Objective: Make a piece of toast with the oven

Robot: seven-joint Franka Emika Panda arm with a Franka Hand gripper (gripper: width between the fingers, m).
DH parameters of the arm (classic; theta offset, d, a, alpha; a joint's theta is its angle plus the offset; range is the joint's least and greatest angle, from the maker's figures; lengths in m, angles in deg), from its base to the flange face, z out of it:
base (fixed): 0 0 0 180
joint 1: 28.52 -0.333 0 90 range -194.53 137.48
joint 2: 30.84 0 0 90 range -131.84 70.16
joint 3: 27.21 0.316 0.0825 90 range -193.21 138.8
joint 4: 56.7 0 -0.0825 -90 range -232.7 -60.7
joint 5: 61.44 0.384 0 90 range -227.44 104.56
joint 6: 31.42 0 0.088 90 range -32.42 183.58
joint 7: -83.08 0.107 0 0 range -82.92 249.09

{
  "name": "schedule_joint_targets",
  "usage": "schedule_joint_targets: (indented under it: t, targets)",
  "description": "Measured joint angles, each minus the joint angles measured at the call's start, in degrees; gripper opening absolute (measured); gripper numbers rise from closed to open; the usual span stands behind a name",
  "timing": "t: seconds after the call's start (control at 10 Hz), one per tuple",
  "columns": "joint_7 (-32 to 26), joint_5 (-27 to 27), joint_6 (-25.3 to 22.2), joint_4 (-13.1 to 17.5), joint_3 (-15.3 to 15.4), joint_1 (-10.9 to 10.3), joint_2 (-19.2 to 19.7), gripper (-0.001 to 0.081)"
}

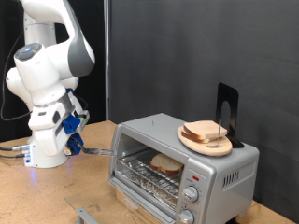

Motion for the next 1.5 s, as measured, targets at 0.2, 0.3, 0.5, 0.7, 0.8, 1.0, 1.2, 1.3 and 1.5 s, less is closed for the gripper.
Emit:
schedule_joint_targets:
  t: [0.2,0.3,0.5,0.7,0.8,1.0,1.2,1.3,1.5]
  targets:
    - [-3.9,4.3,-2.3,0.4,-0.3,-0.4,-1.6,0.0403]
    - [-4.8,5.6,-5.6,0.9,-0.3,-0.5,-3.5,0.0403]
    - [-5.0,7.0,-12.1,1.9,-0.4,-0.6,-8.4,0.0403]
    - [-3.9,8.3,-14.8,2.0,-0.3,-0.6,-13.1,0.0403]
    - [-3.2,8.4,-15.3,1.6,-0.3,-0.6,-14.5,0.0403]
    - [-4.0,9.1,-15.3,1.6,-0.3,-0.7,-14.0,0.0403]
    - [-3.8,11.0,-17.7,2.8,0.5,-2.2,-14.0,0.0403]
    - [-2.7,11.8,-18.5,4.0,1.7,-3.5,-14.1,0.0403]
    - [1.1,13.4,-18.6,6.0,4.9,-5.4,-14.1,0.0403]
